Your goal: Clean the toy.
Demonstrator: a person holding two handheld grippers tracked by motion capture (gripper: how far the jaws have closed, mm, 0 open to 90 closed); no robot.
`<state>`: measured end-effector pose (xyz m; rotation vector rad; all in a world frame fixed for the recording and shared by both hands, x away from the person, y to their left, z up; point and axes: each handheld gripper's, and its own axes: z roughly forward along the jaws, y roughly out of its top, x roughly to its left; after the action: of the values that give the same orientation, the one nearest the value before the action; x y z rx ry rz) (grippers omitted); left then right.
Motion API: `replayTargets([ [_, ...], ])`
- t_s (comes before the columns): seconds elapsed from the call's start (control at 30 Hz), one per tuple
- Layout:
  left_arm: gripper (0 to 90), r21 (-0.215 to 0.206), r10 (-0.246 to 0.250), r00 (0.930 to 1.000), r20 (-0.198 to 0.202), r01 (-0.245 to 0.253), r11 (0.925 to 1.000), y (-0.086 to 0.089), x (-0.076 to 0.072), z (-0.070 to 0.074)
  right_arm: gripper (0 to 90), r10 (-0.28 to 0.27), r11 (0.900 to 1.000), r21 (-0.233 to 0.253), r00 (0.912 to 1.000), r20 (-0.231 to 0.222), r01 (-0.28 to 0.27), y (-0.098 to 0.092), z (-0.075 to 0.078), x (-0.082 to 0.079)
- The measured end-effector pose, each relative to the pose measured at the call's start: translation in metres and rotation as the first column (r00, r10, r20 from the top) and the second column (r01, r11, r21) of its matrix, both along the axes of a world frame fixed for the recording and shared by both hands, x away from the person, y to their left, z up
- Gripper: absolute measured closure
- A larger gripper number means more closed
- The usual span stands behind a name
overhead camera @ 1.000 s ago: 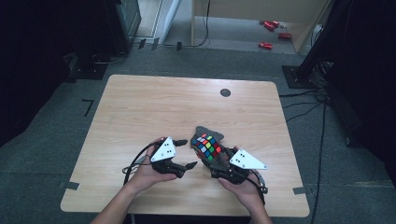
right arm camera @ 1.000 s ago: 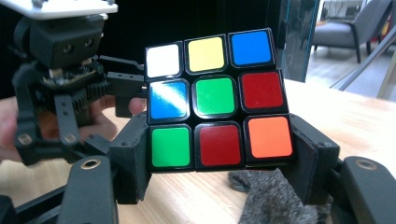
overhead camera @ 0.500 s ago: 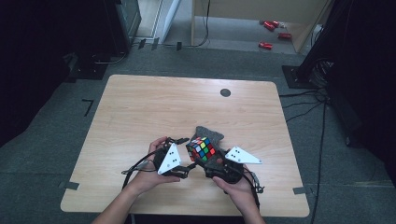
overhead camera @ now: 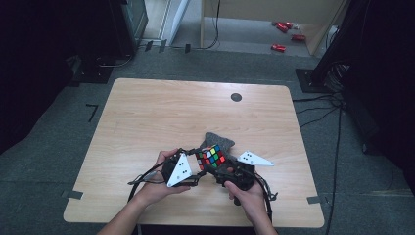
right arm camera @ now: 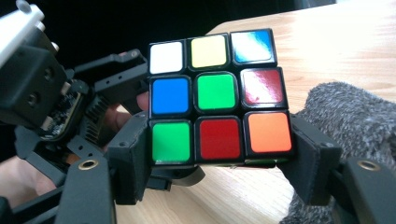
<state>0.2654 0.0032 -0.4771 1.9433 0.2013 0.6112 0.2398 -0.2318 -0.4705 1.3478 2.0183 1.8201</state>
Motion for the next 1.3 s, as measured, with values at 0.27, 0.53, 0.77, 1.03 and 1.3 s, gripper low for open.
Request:
replayTargets([
  [0.27,34.6,-0.051,0.027,0.9971,-0.072,-0.031,0.9982,0.013,0.009,0.005,30.1,-0.059,0.992,0.115,0.9973,0.045,0.053,-0.021,0.009,0.001],
  [0.53,34.6,-0.073,0.056,0.9875,-0.147,-0.067,0.9951,0.023,0.016,0.009,21.7,-0.194,0.937,-0.259,0.9662,0.17,0.234,-0.027,-0.003,0.006],
  [0.77,34.6,-0.073,0.05,0.9685,-0.244,-0.07,0.9949,0.029,0.025,0.01,20.6,-0.147,0.866,-0.449,0.9701,0.193,0.221,-0.017,-0.028,0.014],
  [1.03,34.6,-0.066,0.068,0.9594,-0.274,-0.089,0.9938,0.031,0.027,0.009,43.9,-0.102,0.832,-0.521,0.9756,0.194,0.191,-0.012,-0.036,0.019],
  [1.3,34.6,-0.065,0.083,0.9555,-0.283,-0.105,0.9923,0.033,0.029,0.009,75.7,-0.162,0.87,-0.455,0.982,0.096,0.188,-0.02,-0.028,0.011],
])
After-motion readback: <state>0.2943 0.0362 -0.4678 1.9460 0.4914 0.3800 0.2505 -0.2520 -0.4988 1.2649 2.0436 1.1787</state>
